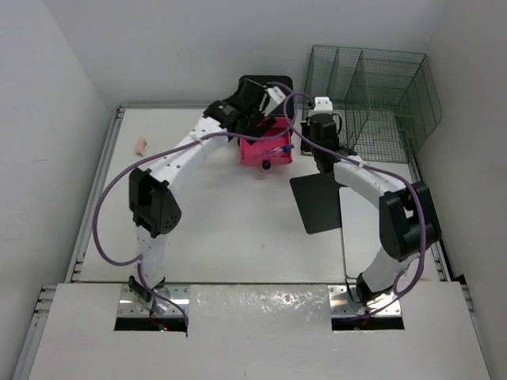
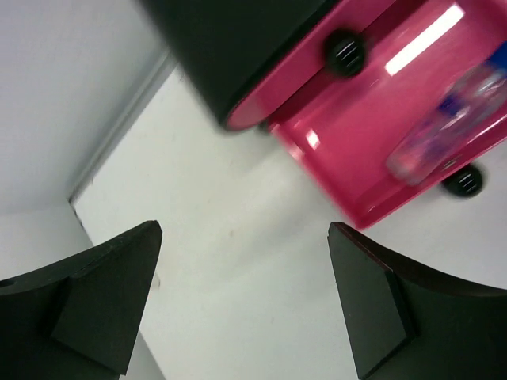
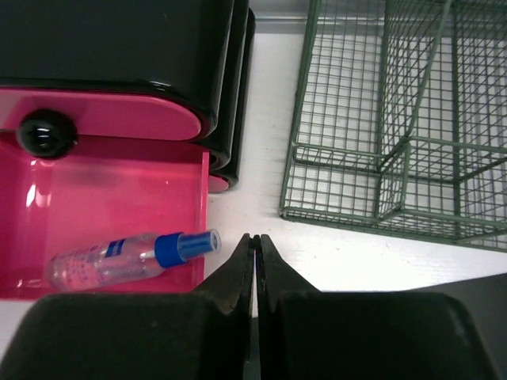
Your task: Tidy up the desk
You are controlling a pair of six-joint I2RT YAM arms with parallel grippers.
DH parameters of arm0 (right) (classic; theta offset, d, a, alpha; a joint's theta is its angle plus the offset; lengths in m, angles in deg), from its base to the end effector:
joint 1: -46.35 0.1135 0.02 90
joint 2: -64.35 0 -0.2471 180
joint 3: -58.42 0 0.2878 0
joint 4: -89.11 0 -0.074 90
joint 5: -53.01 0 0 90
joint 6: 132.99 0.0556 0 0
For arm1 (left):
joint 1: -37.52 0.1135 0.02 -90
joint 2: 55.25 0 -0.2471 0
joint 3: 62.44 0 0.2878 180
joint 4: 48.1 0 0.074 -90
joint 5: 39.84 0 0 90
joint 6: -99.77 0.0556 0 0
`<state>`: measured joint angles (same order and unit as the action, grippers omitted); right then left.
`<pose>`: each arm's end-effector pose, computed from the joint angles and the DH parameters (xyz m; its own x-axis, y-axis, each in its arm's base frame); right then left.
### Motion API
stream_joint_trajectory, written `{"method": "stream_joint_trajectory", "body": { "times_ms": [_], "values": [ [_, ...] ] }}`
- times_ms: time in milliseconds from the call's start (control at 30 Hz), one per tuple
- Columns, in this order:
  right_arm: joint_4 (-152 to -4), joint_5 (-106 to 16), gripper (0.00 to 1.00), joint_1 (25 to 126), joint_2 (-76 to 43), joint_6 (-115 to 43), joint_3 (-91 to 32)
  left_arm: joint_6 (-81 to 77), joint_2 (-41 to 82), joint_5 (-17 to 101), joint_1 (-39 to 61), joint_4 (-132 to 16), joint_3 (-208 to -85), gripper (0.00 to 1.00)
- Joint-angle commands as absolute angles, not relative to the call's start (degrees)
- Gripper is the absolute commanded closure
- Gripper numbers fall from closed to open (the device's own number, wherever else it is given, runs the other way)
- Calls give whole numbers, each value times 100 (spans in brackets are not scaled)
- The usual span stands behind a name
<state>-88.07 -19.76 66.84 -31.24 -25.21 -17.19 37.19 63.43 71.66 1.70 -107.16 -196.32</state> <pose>0.4102 0.1357 0.2118 -0.3696 0.1732 -0.9129 0.0361 0.9844 0.1722 0.4230 -0.2802 0.3186 -0.3466 0.7786 -0.5231 0.5519 0.6202 0.5575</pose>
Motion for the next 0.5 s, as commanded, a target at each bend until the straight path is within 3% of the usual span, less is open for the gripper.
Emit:
{"method": "stream_joint_trajectory", "body": {
  "times_ms": [0,467],
  "values": [
    [-8756,-1995,100,6674,-3347,-2506,-2120,3341,5498,6687,640,-10638,-19182,15],
    [-8658,-1625,100,6674,-4340,-2541,-2639,3121,4417,6528,1466,-9565,-16818,15]
  ]
}}
